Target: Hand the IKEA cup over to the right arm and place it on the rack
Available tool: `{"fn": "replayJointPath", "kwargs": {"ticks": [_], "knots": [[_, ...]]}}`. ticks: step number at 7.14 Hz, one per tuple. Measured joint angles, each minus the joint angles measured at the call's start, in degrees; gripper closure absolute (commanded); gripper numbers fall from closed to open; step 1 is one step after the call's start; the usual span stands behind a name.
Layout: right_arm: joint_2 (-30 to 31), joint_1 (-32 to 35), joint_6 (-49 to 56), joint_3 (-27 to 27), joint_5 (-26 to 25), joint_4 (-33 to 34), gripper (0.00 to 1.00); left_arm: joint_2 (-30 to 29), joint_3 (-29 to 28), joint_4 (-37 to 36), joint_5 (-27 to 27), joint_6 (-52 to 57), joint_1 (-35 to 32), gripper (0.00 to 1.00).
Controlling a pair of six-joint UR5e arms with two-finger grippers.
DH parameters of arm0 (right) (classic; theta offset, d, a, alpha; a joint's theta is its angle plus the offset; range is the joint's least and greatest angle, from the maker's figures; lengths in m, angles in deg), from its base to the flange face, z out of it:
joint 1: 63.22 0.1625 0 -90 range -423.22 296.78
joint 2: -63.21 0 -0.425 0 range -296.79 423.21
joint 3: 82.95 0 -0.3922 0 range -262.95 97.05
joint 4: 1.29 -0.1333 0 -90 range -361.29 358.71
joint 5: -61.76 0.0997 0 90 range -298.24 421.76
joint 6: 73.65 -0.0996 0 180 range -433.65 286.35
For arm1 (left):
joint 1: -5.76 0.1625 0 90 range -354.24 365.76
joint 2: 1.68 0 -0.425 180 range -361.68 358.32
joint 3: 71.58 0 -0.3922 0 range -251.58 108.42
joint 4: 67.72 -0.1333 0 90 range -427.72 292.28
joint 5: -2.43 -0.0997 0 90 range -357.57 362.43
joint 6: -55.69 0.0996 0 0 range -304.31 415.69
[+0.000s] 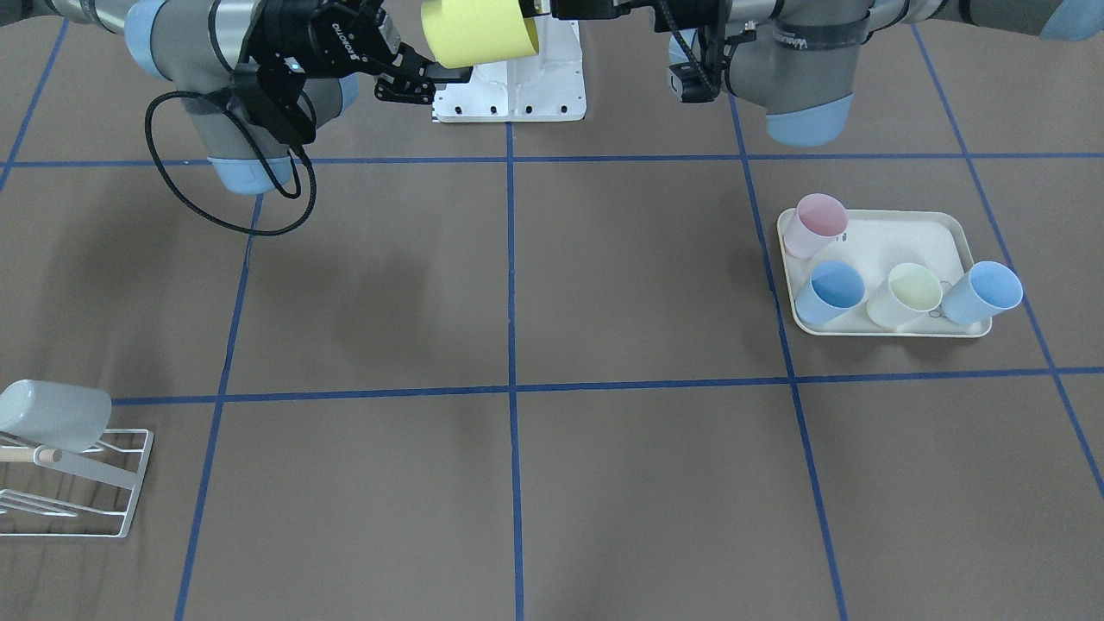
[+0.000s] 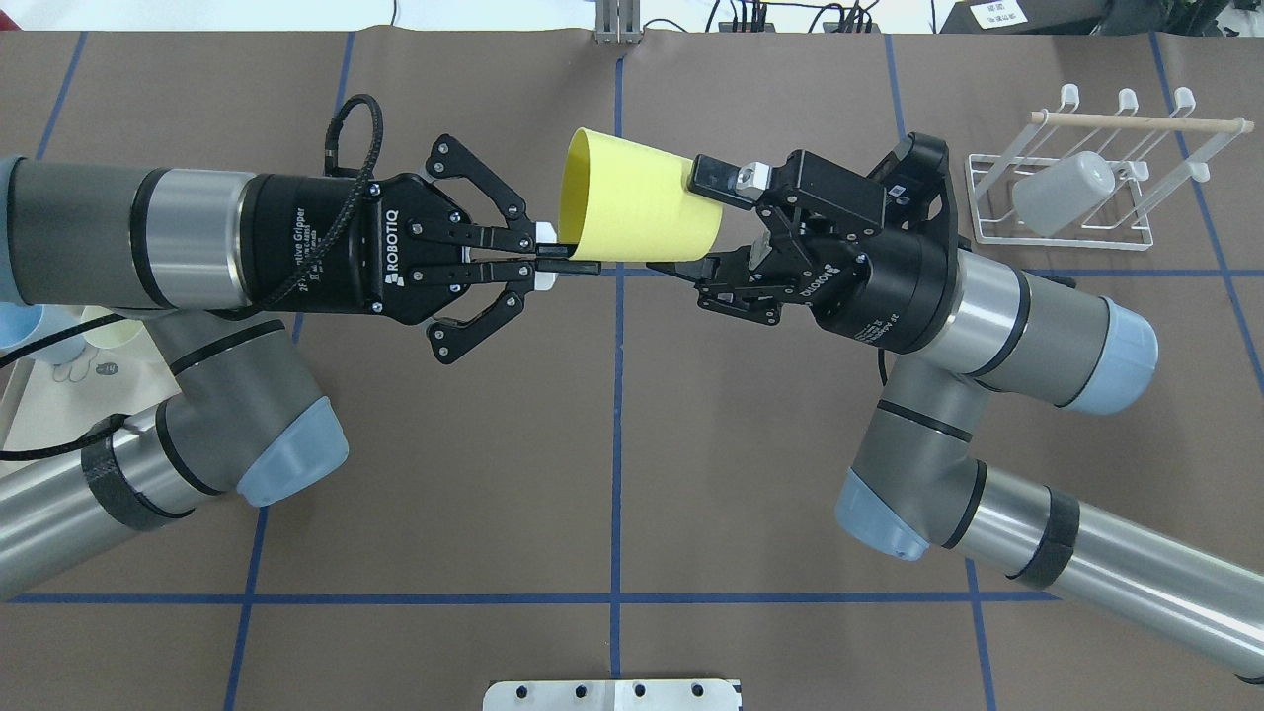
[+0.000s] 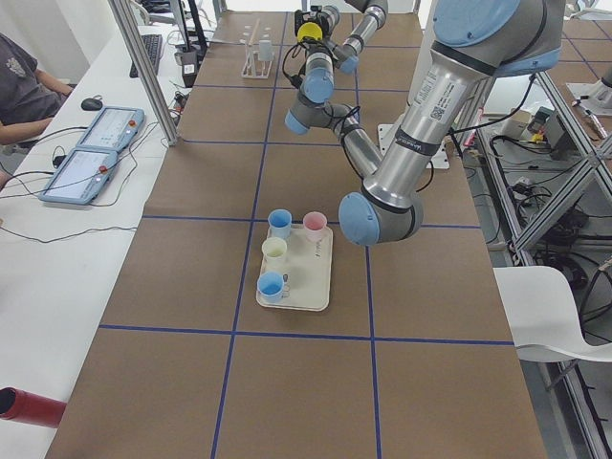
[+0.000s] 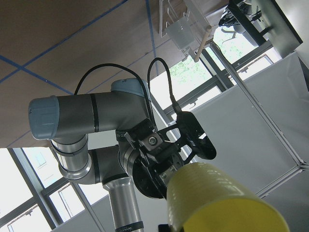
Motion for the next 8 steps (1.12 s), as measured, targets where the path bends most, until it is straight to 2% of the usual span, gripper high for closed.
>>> {"fn": "replayJointPath", "kwargs": {"ticks": [2, 3, 4, 5, 8], "knots": [[-0.1, 0.0, 0.1, 0.0, -0.1, 0.0, 0.55, 0.1, 0.0, 0.0, 0.1, 0.0, 0.1, 1.0], [-0.1, 0.0, 0.1, 0.0, 0.0, -0.1, 0.69, 0.2, -0.1, 0.0, 0.2, 0.1, 0.1, 0.98], [-0.1, 0.0, 0.2, 0.0, 0.0, -0.1, 0.76, 0.3, -0.1, 0.1, 0.3, 0.1, 0.1, 0.81], [0.0, 0.0, 0.3, 0.0, 0.0, -0.2, 0.8, 0.6, -0.1, 0.3, 0.4, 0.2, 0.1, 0.01], [0.1, 0.3, 0.3, -0.1, 0.0, -0.3, 0.8, 1.6, 1.3, 0.8, 0.5, 0.5, -0.9, 0.0]]}}
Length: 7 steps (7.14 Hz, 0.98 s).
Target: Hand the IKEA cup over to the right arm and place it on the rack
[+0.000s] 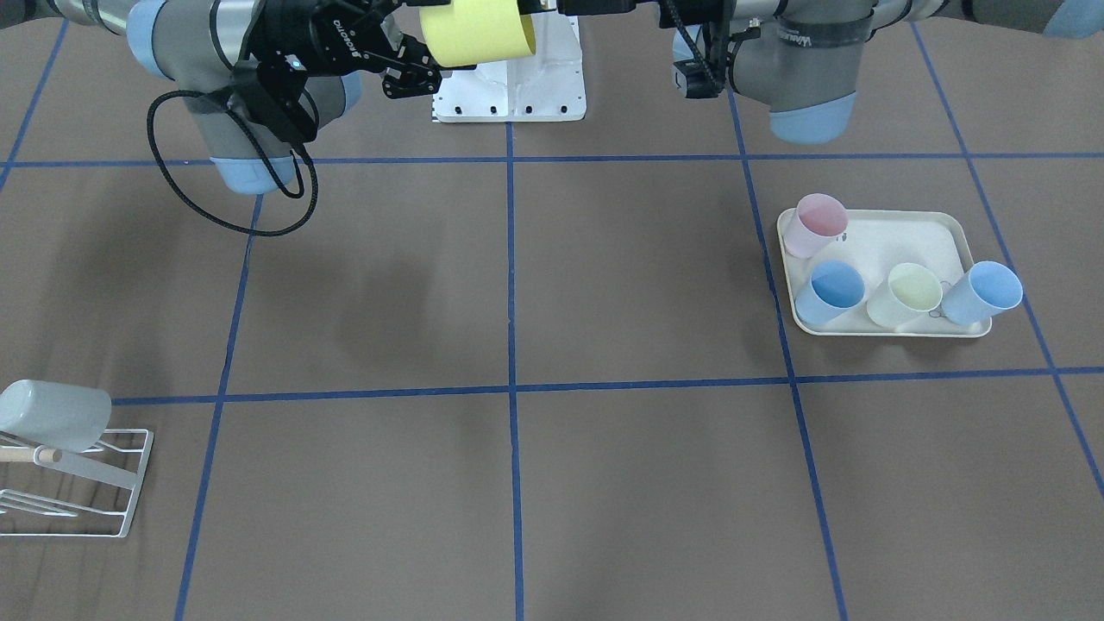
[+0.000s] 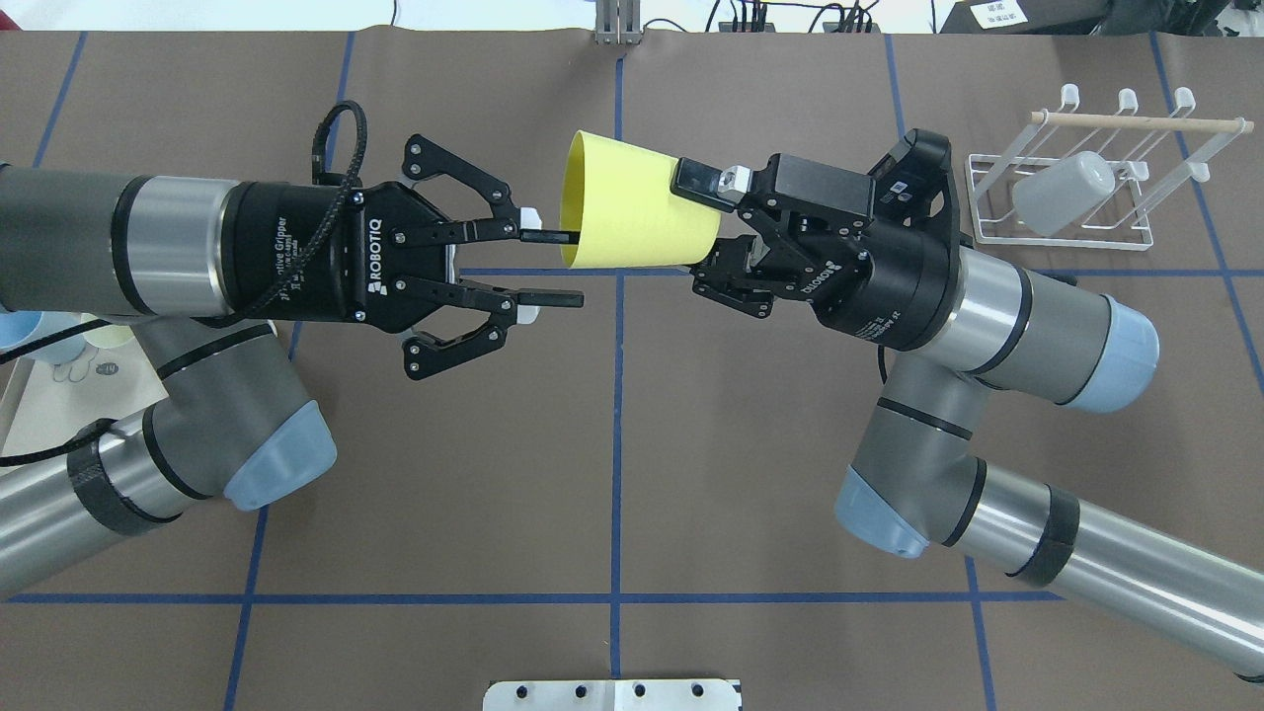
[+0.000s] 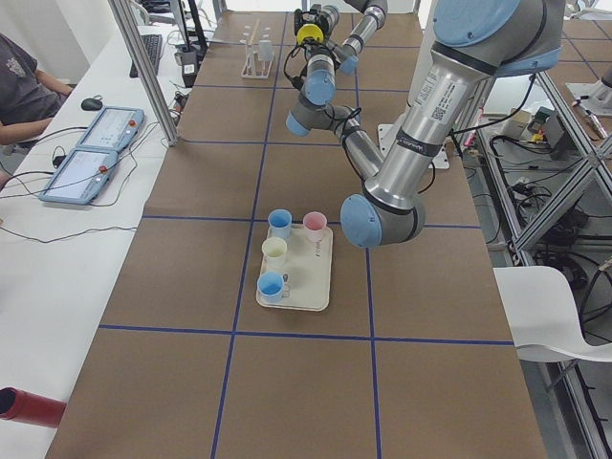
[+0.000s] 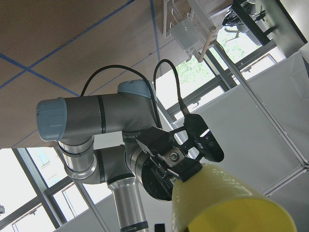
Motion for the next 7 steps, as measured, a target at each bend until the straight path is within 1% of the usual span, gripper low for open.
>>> {"fn": "replayJointPath", "kwargs": {"ticks": [2, 3, 4, 6, 7], "knots": [[0.8, 1.1, 0.9, 0.1, 0.2, -0.3, 0.8, 3.5, 0.6, -0.2, 1.1, 2.8, -4.9, 0.0], [1.9, 2.4, 3.2, 0.6, 1.2, 0.0, 0.79, 5.9, 0.3, -1.8, 4.8, 9.1, -7.6, 0.0], [3.9, 3.5, 6.8, 1.4, 3.2, 0.9, 0.79, 8.2, 0.0, -5.3, 9.7, 17.7, -10.7, 0.0], [9.3, 5.0, 16.2, 2.0, 5.9, 6.2, 0.79, 12.6, -0.1, -16.6, 19.2, 39.3, -16.5, 0.0], [12.1, 6.5, 20.4, 1.6, 6.3, 9.7, 0.79, 14.2, 0.1, -22.9, 21.5, 48.7, -18.3, 0.0]]}}
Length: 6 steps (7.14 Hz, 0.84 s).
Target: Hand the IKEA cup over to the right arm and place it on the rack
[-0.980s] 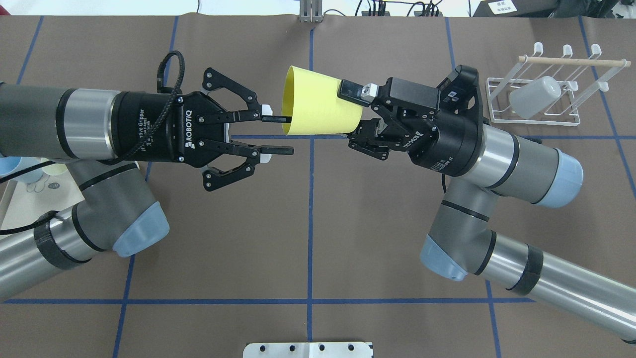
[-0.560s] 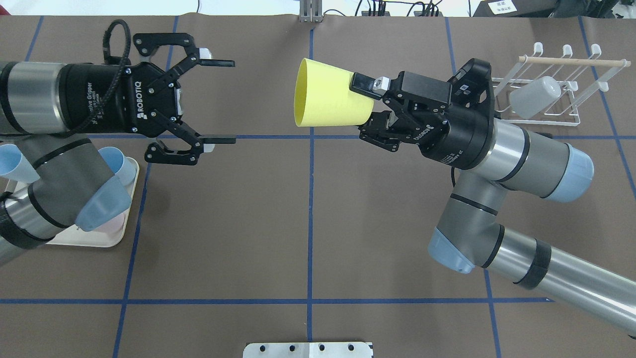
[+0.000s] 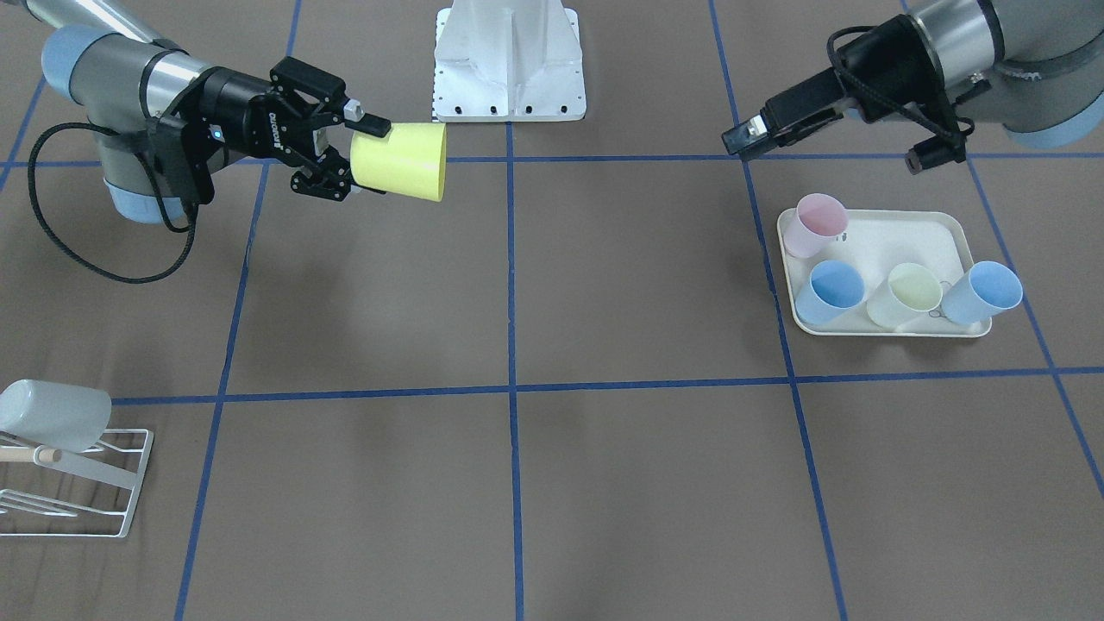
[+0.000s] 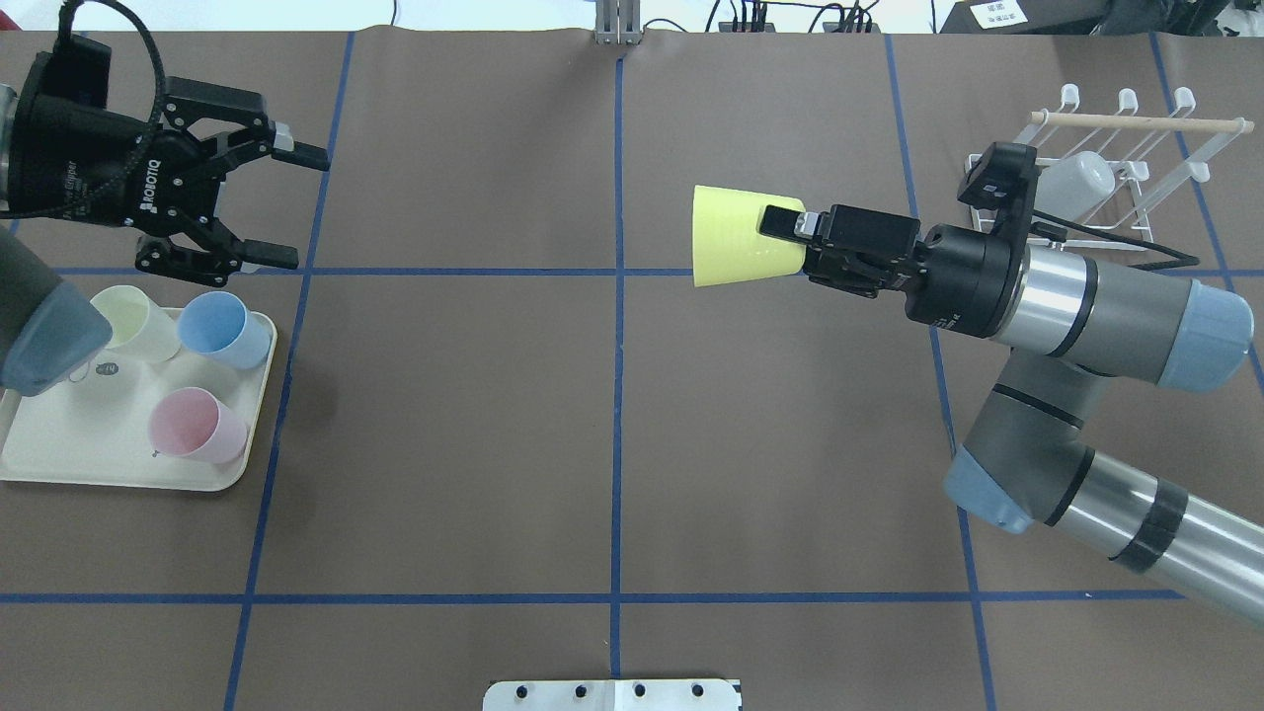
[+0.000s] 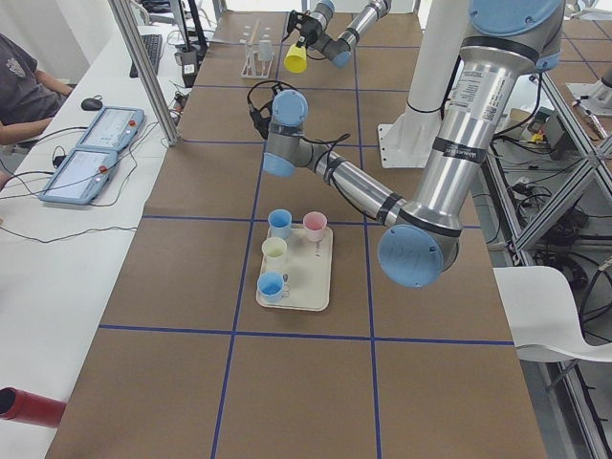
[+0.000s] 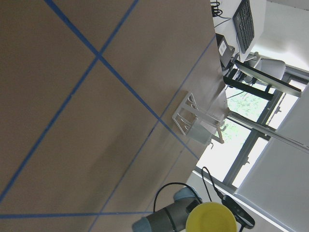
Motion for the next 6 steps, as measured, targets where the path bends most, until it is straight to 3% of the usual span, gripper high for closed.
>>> {"fn": "replayJointPath", "kwargs": {"ticks": [2, 5, 6], "knots": [[4.2, 6.8, 10.6, -0.8, 4.6, 9.2, 0.79, 4.6, 0.3, -8.6, 1.3, 16.3, -2.1, 0.0], [4.7, 25.9, 27.9, -2.8, 23.5, 29.2, 0.79, 7.7, 0.5, -18.5, -0.9, 39.1, -6.2, 0.0], [4.8, 30.4, 34.8, -4.0, 27.1, 36.2, 0.8, 7.8, 0.6, -22.5, -3.8, 44.8, -6.5, 0.0]]}}
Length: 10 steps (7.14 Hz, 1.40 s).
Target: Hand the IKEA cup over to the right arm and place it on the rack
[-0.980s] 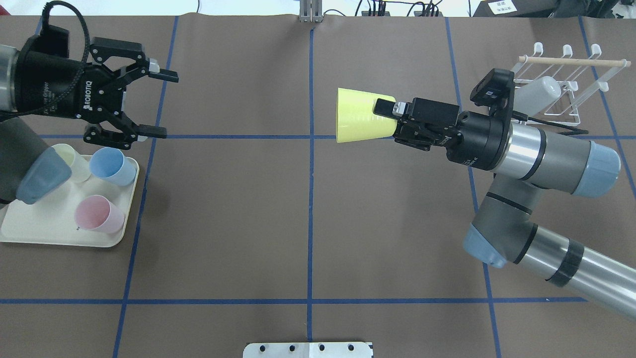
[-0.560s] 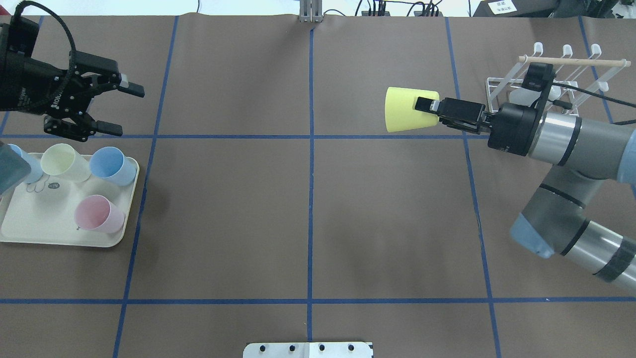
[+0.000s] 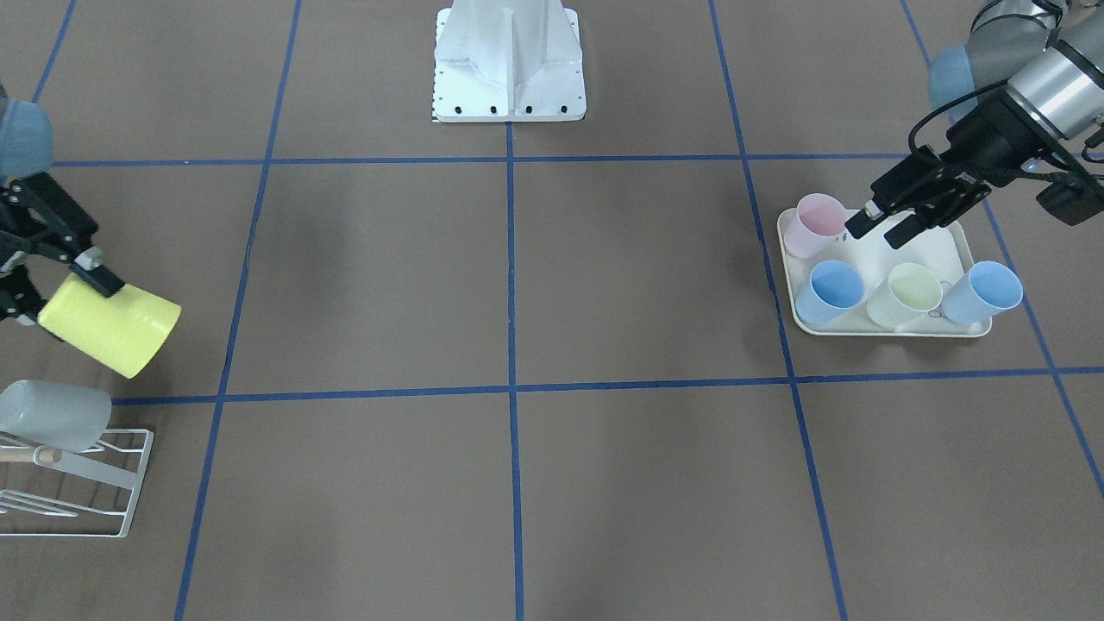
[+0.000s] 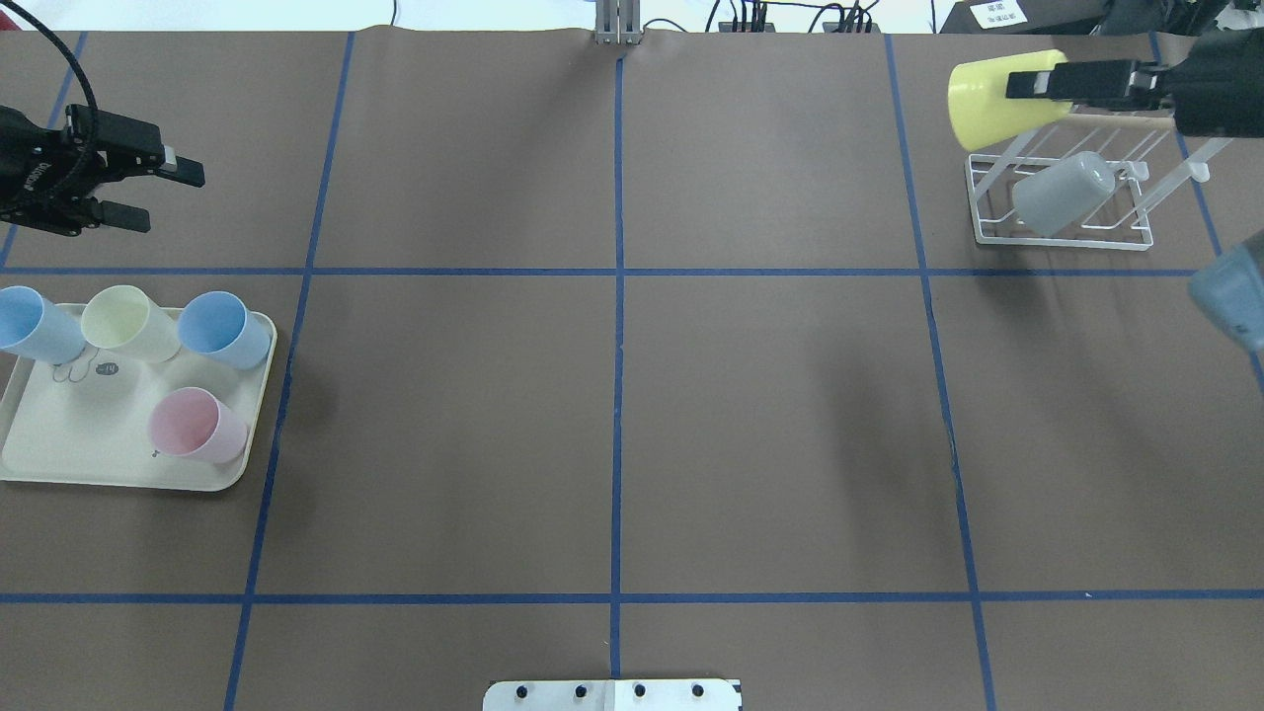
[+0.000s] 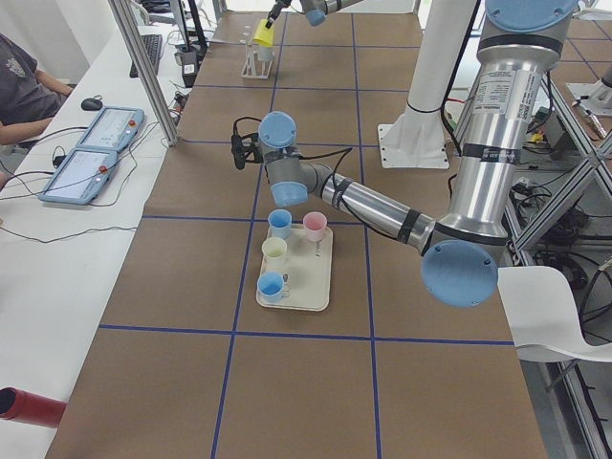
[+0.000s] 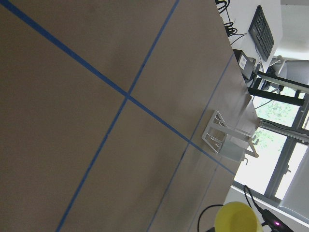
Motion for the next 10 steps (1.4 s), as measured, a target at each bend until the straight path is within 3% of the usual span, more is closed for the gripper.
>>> {"fn": "replayJointPath", "kwargs": {"ticks": [2, 5, 7, 10], "knots": [[0.2, 6.0, 13.4, -2.8, 3.9, 14.9, 0.8, 0.0, 1.5, -10.1, -5.9, 9.9, 0.0, 0.0], [0.3, 10.9, 36.5, -3.9, 5.9, 38.3, 0.81, 0.1, 10.0, -32.7, -13.6, 23.1, 0.5, 0.0], [0.3, 10.8, 45.1, -3.2, 5.5, 49.3, 0.81, 0.1, 12.6, -38.0, -15.0, 24.7, 0.8, 0.0], [0.0, 8.0, 47.5, -0.8, 3.5, 55.2, 0.82, 0.4, 14.0, -38.8, -15.1, 24.4, 0.8, 0.0]]}}
